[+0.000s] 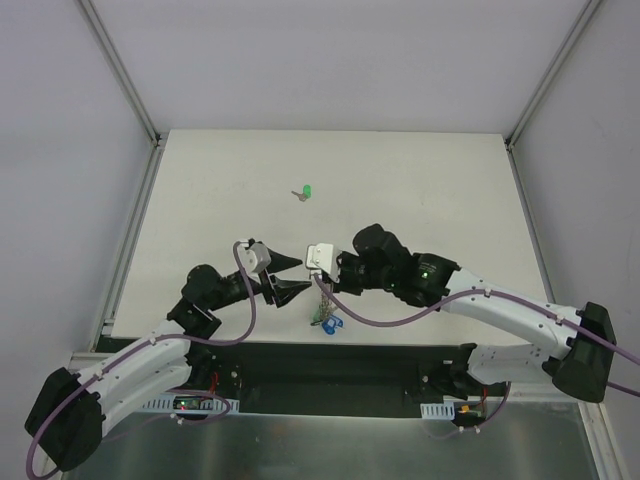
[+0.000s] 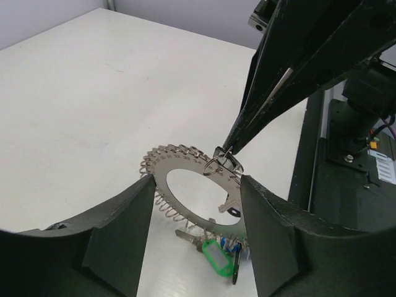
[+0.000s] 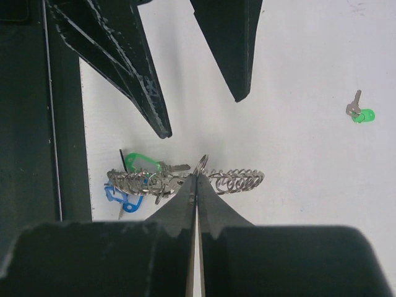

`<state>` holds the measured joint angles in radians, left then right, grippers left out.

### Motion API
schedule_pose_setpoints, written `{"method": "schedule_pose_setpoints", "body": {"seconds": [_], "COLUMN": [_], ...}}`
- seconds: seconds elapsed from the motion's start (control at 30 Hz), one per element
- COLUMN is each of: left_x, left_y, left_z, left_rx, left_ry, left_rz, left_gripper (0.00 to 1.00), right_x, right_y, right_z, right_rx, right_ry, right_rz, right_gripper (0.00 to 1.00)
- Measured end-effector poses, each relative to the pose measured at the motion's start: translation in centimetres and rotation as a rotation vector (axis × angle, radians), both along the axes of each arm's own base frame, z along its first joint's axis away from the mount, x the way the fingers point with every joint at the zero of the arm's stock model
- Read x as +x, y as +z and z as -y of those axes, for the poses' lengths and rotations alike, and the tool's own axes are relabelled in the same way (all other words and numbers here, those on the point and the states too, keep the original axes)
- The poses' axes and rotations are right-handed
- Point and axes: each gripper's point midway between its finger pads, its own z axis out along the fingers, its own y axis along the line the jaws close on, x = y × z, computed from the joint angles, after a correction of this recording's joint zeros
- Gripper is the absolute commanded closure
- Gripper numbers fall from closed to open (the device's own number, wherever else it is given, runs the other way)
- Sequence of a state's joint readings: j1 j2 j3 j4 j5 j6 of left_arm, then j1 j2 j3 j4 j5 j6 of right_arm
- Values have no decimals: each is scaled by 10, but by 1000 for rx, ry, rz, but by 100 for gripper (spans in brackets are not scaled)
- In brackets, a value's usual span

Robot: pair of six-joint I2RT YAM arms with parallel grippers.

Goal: Put the keys on the keyring

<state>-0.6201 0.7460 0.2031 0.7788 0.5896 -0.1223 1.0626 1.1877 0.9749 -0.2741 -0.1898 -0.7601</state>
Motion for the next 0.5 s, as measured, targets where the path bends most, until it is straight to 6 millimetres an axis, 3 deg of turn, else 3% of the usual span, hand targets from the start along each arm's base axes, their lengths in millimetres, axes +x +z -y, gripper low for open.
{"method": "schedule_pose_setpoints", "body": {"seconds": [0.1,0.3,0.5], "left_x": [7,31,59], "left_y": [-3,10,29], "left_z": [-6,-20,-49], "left_rx": [22,53,61], "left_ry": [59,228,485], "left_rz": [-28,-104,-249], "left_gripper": [23,3,1], "right_x": [6,30,81], "right_y": [0,1,7], "right_z": [1,12,37], "right_rx": [-16,-36,-41], "right_ry": [-14,-92,-263], "right_rz": [9,11,-6], "right_gripper": [99,99,99]}}
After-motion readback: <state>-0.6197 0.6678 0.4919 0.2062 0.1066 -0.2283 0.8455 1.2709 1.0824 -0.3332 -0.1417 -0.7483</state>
